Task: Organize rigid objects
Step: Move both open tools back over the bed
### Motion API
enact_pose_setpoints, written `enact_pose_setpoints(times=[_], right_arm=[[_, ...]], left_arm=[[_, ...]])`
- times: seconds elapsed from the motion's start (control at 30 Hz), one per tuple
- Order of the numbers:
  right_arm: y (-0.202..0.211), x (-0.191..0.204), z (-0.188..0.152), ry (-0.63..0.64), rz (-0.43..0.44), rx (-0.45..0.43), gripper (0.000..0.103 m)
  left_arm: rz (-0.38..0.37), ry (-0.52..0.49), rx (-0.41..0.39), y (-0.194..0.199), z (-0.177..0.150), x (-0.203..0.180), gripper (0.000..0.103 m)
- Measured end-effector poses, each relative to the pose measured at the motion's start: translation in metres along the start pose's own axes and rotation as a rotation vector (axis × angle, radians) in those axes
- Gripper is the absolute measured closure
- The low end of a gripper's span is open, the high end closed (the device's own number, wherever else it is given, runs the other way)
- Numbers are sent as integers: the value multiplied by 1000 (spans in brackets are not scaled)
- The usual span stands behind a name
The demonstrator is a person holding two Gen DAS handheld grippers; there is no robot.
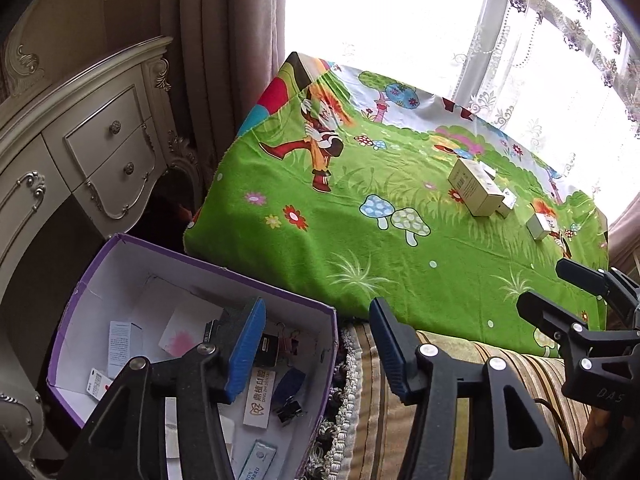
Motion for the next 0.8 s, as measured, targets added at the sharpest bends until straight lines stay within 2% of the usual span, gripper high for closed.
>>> enact_pose_setpoints(times=[0.47, 0.8], right_arm=[[-2, -105, -9, -161, -76, 4, 18], [-6, -171, -24, -264, -126, 17, 18]], left_arm=[[-15, -117, 39, -33, 21, -70, 45], [-55, -171, 60, -60, 37, -116, 45]])
Point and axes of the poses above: each gripper's, at about its wrist camera, not at the fingertips, and y roughly against the way its jaws point, x to its left, z to its top, the point moved 7 cm from there along -y, roughly the way its jaws point, and after that the axes turned 4 degrees about x, right-handed, at the moved point
